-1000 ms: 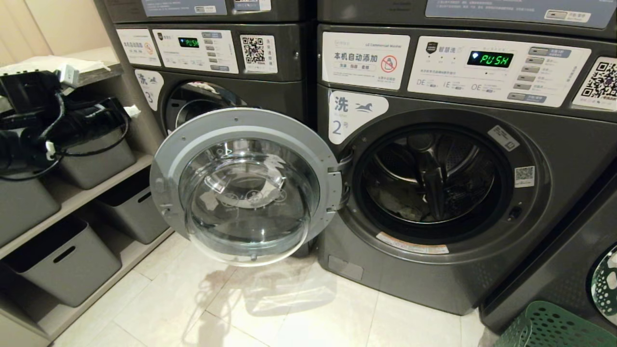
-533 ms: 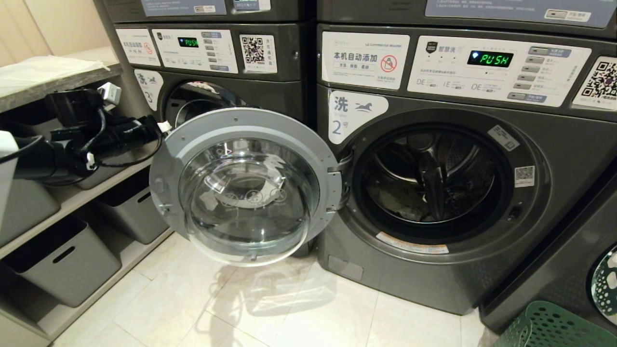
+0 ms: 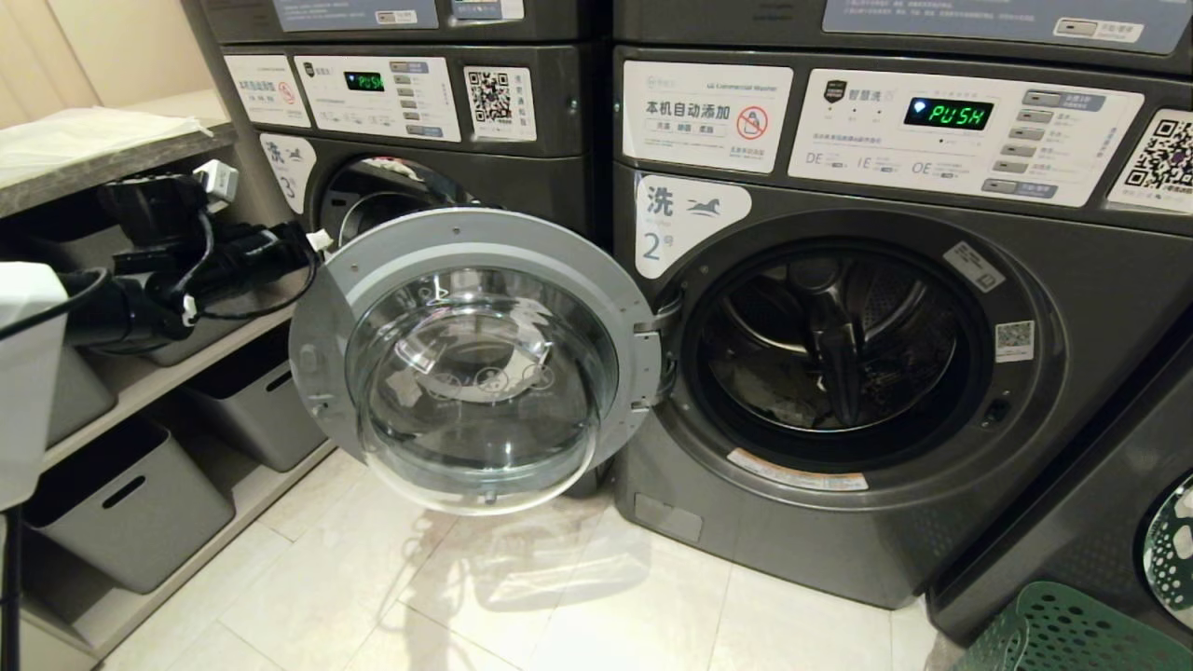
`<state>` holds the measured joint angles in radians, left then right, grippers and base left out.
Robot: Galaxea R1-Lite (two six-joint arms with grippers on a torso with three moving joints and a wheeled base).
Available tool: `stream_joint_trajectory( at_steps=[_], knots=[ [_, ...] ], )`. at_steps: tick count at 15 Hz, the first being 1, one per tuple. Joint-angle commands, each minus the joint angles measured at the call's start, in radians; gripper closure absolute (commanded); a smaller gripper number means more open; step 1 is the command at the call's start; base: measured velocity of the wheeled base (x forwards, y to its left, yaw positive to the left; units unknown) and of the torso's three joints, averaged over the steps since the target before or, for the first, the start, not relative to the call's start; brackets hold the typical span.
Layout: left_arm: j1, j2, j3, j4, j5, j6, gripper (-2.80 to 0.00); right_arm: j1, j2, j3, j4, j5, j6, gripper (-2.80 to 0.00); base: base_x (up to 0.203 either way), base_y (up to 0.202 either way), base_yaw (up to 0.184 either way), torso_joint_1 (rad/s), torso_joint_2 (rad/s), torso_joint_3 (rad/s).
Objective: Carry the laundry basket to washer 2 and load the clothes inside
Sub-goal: Close the washing machine door with the left hand
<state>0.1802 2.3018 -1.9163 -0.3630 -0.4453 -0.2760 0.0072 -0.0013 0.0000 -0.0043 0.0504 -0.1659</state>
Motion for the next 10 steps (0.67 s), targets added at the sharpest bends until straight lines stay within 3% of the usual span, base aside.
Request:
stream_joint_trajectory(
  at_steps=[1,8,10],
  knots=[
    [-0.001,0.022,-0.01,0.001,-0.004,-0.004,0.0,0.0,0.001,-0.001,-0.001,0.0,-0.001,0.0,0.0,0.0,0.0,0.0,0.0,0.0],
    [-0.025,0.001,-0.009,0.047,-0.011,-0.136,0.0,0.0,0.001,-0.002,0.0,0.002,-0.001,0.0,0.0,0.0,0.0,0.0,0.0,0.0],
    [-0.031,-0.018,-0.004,0.098,-0.056,-0.181,0.0,0.0,0.001,-0.001,0.0,0.001,-0.001,0.0,0.0,0.0,0.0,0.0,0.0,0.0]
  ],
)
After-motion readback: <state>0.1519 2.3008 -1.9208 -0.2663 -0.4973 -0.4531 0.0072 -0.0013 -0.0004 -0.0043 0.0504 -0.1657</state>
